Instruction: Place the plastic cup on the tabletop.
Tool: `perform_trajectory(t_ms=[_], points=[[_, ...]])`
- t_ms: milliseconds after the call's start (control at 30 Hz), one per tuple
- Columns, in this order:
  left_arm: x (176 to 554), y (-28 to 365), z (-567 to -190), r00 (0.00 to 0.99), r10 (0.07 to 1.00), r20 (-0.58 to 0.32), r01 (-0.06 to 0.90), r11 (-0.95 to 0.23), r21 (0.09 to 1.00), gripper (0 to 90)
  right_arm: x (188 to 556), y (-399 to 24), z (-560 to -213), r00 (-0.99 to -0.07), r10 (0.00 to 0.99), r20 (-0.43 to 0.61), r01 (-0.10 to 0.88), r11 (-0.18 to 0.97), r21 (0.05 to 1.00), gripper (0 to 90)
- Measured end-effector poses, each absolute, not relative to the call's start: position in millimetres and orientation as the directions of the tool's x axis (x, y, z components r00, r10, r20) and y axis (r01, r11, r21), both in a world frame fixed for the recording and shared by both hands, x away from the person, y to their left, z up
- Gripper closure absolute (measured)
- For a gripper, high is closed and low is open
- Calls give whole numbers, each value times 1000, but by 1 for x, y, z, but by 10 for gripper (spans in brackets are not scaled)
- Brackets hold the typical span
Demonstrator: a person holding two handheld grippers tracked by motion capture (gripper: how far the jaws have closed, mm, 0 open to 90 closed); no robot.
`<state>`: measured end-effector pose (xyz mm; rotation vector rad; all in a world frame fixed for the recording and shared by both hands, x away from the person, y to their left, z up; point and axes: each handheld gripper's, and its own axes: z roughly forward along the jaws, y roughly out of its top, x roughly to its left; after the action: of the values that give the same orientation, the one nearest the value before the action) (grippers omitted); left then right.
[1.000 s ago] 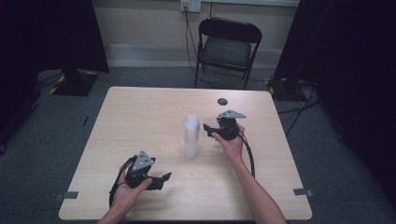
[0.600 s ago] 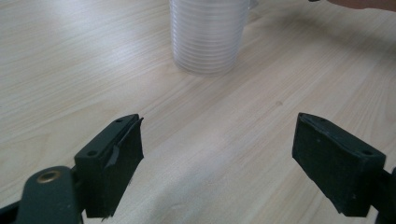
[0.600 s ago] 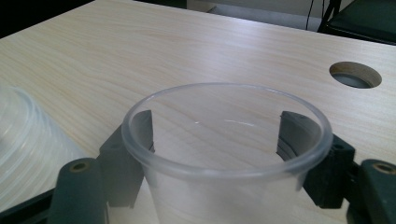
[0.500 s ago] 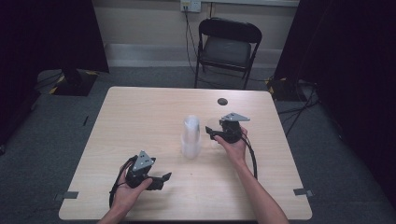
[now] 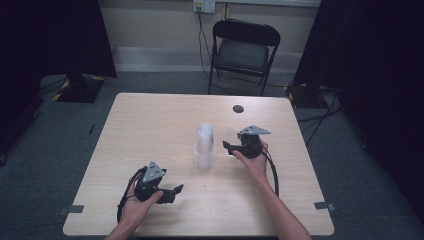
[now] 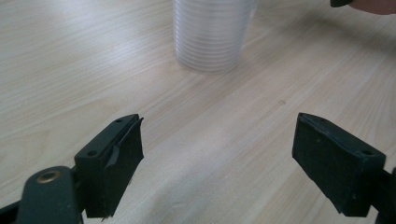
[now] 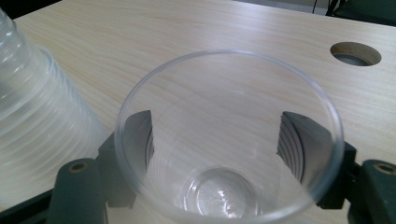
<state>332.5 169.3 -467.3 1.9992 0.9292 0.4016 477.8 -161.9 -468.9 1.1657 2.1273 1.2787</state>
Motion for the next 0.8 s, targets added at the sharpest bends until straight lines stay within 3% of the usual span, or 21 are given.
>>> perform_trajectory(t_ms=[533, 800], points=[[336, 172, -469, 655, 752, -80, 476, -327, 817, 160, 475, -168, -477, -557, 822, 118, 509, 225, 831, 142], [337, 174, -469, 647, 758, -79, 480, -325, 815, 160, 468, -174, -472, -560, 817, 135, 513, 214, 831, 150]])
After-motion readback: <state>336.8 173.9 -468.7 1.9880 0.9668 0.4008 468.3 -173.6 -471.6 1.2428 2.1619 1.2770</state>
